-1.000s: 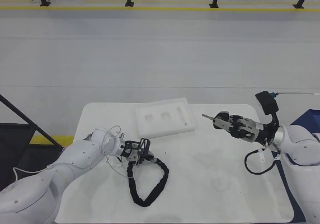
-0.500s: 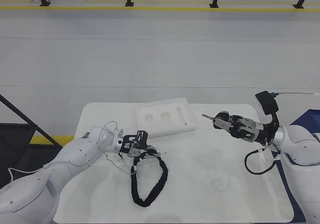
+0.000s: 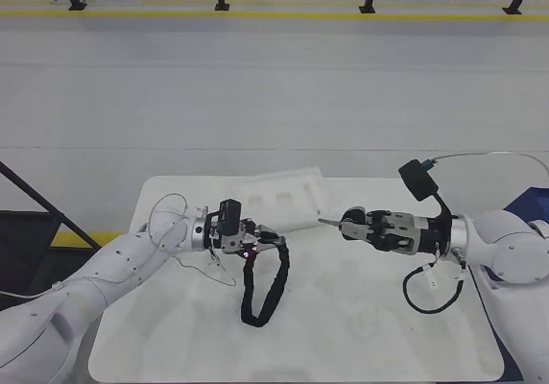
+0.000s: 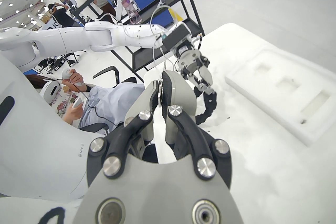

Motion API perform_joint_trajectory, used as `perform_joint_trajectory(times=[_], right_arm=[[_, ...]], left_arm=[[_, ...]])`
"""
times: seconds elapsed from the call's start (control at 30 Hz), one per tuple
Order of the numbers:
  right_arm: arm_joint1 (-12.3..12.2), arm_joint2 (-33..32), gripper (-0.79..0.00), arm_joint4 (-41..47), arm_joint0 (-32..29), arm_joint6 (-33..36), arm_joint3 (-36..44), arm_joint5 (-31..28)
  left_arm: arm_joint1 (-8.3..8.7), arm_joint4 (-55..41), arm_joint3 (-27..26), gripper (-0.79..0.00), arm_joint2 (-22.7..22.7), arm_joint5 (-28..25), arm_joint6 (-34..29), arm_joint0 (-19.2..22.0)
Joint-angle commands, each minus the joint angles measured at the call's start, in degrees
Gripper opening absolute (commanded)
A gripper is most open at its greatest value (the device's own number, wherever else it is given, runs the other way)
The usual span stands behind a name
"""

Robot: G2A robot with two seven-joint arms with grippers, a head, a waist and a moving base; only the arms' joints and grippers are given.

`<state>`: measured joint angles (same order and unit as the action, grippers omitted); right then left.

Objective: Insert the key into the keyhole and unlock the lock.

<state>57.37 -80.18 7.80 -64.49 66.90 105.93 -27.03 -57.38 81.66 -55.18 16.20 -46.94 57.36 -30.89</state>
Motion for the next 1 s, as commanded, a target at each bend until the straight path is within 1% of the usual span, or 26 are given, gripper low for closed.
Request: perform_joint_trajectory(times=[0.0,0.13,0.23,0.37,0.43,0.5,0.9,0.97], right_arm=[[-0.11,0.55,-0.785,-0.7,0.25,0.84,0.6,2.63],[-0.34,1.55,-0.785,-2.18,0.23,2.03,1.26,6.33],[-0.49,2.17,-0.785,-2.47,-0.25,2.31,1.38,9.14],[-0.68,2.17,-0.785,-3.0,-0.85,1.4,1.44,12.61],[-0.78,1.89,-0.785,-3.09,-1.1,0.72,1.47,13.64],[-0.81,1.64,-0.785,-3.13,-1.19,0.25,1.26,13.94],[-0.81,1.64,-0.785,-3.13,-1.19,0.25,1.26,13.94],[-0.89,1.43,-0.785,-4.89,-1.43,-1.06,1.94,15.0]], left_arm=[[0.7,-1.67,-1.47,-0.785,0.41,0.13,0.13,0.14],[2.1,-4.68,-5.6,-0.785,1.01,0.22,0.23,0.58],[3.08,-4.8,-8.37,-0.785,0.88,0.72,0.72,1.06],[4.04,-3.55,-10.48,-0.785,0.0,2.95,2.96,1.37],[4.36,-3.54,-10.51,-0.785,-0.41,4.66,4.67,1.38],[4.51,-3.42,-10.08,-0.785,-0.79,5.87,5.87,1.31],[4.51,-3.42,-10.08,-0.785,-0.79,5.87,5.87,1.31],[4.49,-3.67,-10.08,-0.785,-0.69,6.47,4.92,0.83]])
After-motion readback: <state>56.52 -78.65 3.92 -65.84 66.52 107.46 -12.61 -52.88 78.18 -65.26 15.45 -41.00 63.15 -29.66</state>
